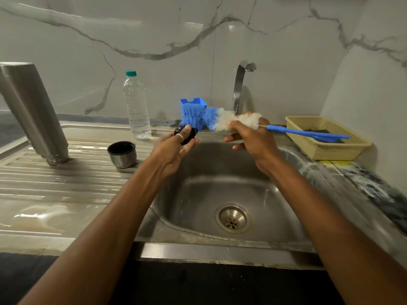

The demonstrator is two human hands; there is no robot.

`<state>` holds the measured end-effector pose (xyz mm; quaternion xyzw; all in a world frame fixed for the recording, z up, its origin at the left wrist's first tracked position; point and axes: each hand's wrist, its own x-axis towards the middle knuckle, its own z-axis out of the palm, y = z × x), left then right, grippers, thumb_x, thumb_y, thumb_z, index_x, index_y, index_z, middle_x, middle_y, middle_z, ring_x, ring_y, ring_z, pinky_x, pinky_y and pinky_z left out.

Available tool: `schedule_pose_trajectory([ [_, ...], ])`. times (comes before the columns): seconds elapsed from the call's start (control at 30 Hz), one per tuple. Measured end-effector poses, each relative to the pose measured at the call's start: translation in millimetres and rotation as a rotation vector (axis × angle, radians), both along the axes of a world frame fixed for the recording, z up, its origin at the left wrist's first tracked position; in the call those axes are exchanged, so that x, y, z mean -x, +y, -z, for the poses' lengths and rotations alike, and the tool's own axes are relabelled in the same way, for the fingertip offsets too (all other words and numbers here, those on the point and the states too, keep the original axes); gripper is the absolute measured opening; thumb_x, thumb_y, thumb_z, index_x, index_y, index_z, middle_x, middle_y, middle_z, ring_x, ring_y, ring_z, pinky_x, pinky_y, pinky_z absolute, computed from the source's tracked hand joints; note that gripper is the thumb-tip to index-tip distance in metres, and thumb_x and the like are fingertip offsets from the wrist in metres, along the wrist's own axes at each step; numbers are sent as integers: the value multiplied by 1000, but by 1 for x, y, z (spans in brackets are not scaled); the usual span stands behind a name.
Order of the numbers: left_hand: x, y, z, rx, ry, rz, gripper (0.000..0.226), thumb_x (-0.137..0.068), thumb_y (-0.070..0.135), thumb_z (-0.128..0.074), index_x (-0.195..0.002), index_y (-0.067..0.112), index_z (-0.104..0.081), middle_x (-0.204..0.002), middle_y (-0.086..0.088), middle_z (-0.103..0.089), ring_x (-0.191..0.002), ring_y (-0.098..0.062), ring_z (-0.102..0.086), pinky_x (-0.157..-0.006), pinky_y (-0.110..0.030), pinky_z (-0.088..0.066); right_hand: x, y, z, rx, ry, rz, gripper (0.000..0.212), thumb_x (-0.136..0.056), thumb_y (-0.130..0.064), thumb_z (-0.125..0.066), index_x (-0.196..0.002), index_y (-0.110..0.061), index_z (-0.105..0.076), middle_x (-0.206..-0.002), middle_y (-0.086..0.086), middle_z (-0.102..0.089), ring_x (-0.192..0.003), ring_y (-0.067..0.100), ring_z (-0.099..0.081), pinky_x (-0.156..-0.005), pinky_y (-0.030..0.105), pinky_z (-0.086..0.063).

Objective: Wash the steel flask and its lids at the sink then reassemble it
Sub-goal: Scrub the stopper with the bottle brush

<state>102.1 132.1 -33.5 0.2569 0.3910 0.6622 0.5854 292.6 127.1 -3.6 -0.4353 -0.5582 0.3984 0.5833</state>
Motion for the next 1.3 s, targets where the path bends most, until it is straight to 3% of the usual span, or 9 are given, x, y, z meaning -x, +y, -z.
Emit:
schedule_pose_trajectory([
  [0.13, -6, 1, 5, 26, 87, 17, 35, -93, 26, -72, -117, 2, -63, -120, -17, -69, -101, -24, -72, -77, -32, -63, 14, 0, 13, 33, -46, -35, 17, -93, -23, -71, -107, -18, -62, -97, 2, -75, -72, 16, -76, -53, 26, -54],
  [0.37, 2, 2, 2, 27, 34, -55, 30, -93, 25, -71, -108, 1, -63, -115, -17, -67, -103, -23, -71, -92, -37, -60, 4, -2, -1, 0, -18, -16, 7, -92, -18, -70, -96, -17, -64, -91, 5, -75, -68, 18, -75, -51, 26, -54],
  [0.5, -6, 3, 7, 43, 59, -69, 35, -92, 27, -72, -113, 0, -62, -115, -16, -68, -90, -18, -74, -85, -32, -62, 9, -2, 10, 45, -66, -38, 6, -92, -20, -70, -93, -23, -64, -95, 3, -76, -72, 18, -75, -53, 27, -53],
  [0.6, 5, 3, 6, 33, 23, -117, 30, -93, 27, -71, -108, 2, -62, -114, -16, -67, -97, -20, -71, -87, -32, -62, -2, -1, -5, 4, -38, -6, 4, -92, -18, -69, -92, -17, -66, -91, 5, -76, -71, 18, -75, -51, 26, -54],
  [0.7, -4, 1, 5, 7, 20, -19, 35, -95, 29, -68, -116, 1, -63, -117, -16, -69, -102, -21, -73, -89, -33, -61, 5, -3, 0, 1, -41, -5, 7, -93, -19, -69, -93, -21, -62, -89, 1, -74, -69, 17, -74, -50, 25, -53],
  [0.83, -13, 0, 7, 17, 16, 6, 41, -96, 32, -67, -126, 3, -62, -120, -15, -70, -102, -21, -73, -81, -29, -62, 12, -1, 10, 38, -54, -24, 6, -92, -21, -70, -94, -22, -64, -91, -1, -76, -73, 16, -75, -53, 27, -53],
  [1.0, 4, 2, 4, 17, -48, -91, 33, -99, 28, -64, -119, 2, -58, -114, -13, -65, -102, -20, -69, -89, -34, -61, -4, 1, -8, 33, 131, 32, 8, -92, -15, -67, -99, -11, -67, -87, 5, -76, -71, 14, -75, -52, 23, -54],
  [1.13, -2, 3, 3, -16, -77, -58, 25, -104, 23, -57, -116, 1, -58, -123, -18, -65, -109, -22, -68, -88, -35, -61, 6, 3, -2, 90, 240, 58, 11, -92, -13, -67, -101, -7, -69, -87, 7, -77, -71, 15, -76, -53, 21, -55],
  [1.3, -5, 3, 2, -36, -139, -52, 31, -107, 19, -49, -128, -3, -55, -124, -23, -64, -114, -28, -66, -89, -38, -61, 21, 5, 7, 48, 293, 26, 9, -91, -10, -68, -101, -10, -70, -100, 12, -77, -84, 20, -77, -68, 21, -58],
])
